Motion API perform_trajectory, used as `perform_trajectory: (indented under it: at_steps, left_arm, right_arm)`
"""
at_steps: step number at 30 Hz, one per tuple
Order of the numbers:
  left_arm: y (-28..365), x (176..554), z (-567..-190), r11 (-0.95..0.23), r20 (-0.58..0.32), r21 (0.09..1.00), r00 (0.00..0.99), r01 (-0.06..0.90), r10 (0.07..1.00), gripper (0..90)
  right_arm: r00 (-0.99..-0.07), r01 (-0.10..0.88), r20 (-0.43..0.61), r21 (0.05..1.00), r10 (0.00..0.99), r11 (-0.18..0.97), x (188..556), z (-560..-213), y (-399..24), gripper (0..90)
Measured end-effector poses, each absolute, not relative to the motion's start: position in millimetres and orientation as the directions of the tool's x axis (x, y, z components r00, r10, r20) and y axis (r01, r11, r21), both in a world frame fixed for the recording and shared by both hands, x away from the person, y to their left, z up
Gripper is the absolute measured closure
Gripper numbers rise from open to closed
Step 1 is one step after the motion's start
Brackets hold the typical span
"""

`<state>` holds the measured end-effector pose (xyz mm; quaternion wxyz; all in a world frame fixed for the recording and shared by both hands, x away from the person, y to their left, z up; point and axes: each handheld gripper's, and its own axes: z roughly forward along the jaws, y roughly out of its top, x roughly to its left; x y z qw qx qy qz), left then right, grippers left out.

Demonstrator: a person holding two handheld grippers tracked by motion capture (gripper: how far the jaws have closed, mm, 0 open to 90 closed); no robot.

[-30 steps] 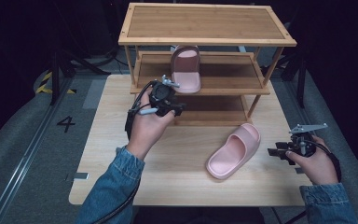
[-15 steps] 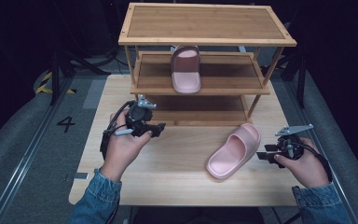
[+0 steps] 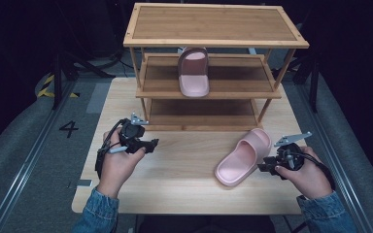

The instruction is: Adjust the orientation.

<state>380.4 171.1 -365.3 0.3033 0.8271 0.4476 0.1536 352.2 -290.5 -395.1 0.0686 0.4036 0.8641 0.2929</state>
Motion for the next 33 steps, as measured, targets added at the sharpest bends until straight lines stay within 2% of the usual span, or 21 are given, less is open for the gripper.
perform_trajectory:
  at_steps: [6, 11, 16, 33]
  left_arm:
    - [182, 384, -377, -0.417, -0.018, 0.621, 0.543, 0.664, 0.839, 37.2]
    - [188, 384, -380, -0.414, -0.023, 0.617, 0.541, 0.669, 0.84, 35.0]
    - [194, 380, -381, -0.409, -0.027, 0.618, 0.538, 0.672, 0.843, 34.3]
    - [209, 372, -388, -0.388, -0.03, 0.603, 0.506, 0.697, 0.862, 34.6]
  right_arm:
    - [-0.718, 0.623, 0.119, 0.549, 0.686, 0.557, 357, -400, -262, 76.4]
    - [-0.74, 0.603, 0.115, 0.549, 0.662, 0.579, 361, -401, -246, 79.5]
    - [-0.768, 0.572, 0.086, 0.538, 0.634, 0.62, 371, -401, -223, 90.0]
    - [-0.835, 0.508, 0.078, 0.49, 0.545, 0.708, 392, -420, -166, 90.0]
